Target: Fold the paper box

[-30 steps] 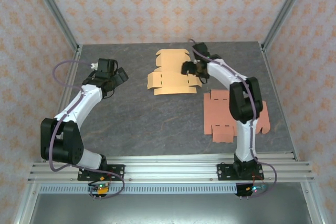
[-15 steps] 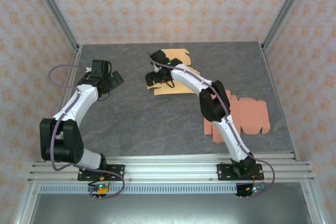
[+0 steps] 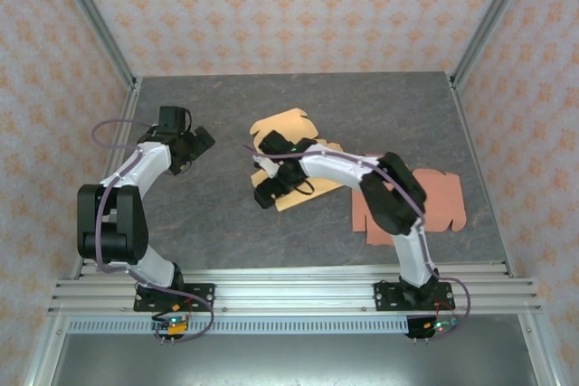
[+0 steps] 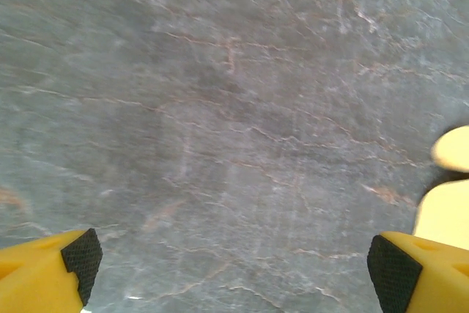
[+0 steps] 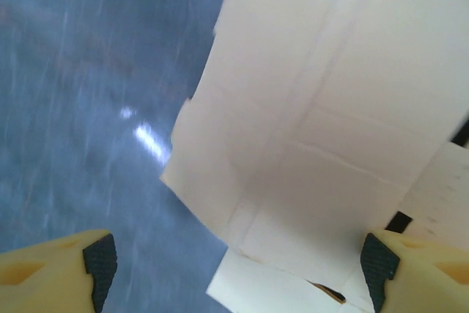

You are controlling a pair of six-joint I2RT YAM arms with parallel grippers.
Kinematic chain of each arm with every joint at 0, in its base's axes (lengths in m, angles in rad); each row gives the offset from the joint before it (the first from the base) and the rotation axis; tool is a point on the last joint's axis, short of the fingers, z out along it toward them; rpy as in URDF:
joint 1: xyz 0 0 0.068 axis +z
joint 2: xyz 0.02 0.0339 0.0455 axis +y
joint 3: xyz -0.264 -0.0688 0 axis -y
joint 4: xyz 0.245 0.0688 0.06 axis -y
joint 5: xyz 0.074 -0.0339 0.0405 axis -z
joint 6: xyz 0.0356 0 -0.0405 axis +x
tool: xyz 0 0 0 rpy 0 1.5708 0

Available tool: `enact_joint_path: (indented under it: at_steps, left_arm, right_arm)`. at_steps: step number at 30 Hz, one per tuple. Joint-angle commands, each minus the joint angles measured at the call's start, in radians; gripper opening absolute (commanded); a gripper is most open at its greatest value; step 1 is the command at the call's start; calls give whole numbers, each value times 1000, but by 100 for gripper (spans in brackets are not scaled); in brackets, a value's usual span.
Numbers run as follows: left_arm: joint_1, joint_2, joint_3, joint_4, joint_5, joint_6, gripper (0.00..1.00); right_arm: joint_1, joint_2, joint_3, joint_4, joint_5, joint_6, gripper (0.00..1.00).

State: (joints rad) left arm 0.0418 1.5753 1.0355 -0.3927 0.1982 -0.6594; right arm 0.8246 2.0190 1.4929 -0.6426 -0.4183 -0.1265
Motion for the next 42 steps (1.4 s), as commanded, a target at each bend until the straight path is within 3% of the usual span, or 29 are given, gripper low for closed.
enact_joint_path:
  at_steps: [1,5,9,14,17,21,24,29,36,42]
  left_arm:
    - [-32,5,-30,122,91,-39,96]
    - [-122,42,-61,217,159,-45,95]
    - [-221,51,-86,253,179,-41,94]
    - [-257,57,-81,219,182,-50,94]
    - [-260,56,-77,208,185,-47,94]
    - [-260,71,-23,126,161,-8,94]
    - [-260,76,-14,129,179,-20,94]
    - [-260,90,-13,125,185,-51,94]
    - [-263,87,-3,96,176,-45,93]
    - [-263,58,1,61,145,-25,93]
  right_arm:
    - [-47,-184,-104,131,-9,86,88]
    - [-173,-309,-242,314,53,346,88]
    - [-311,-380,-343,359,126,668,85]
    - [-354,-476,-484,350,257,1007,85]
    - [-359,-512,-597,485,248,1156,84]
    - [-362,-499,-645,547,262,1237,84]
    - [-364,-501,-709,692,258,1256,81]
    - [-385,-489,-729,753,313,1239,77]
    - [-409,-374,-712,881,296,1236,69]
    - [-409,-338,-755,939,300,1351,72]
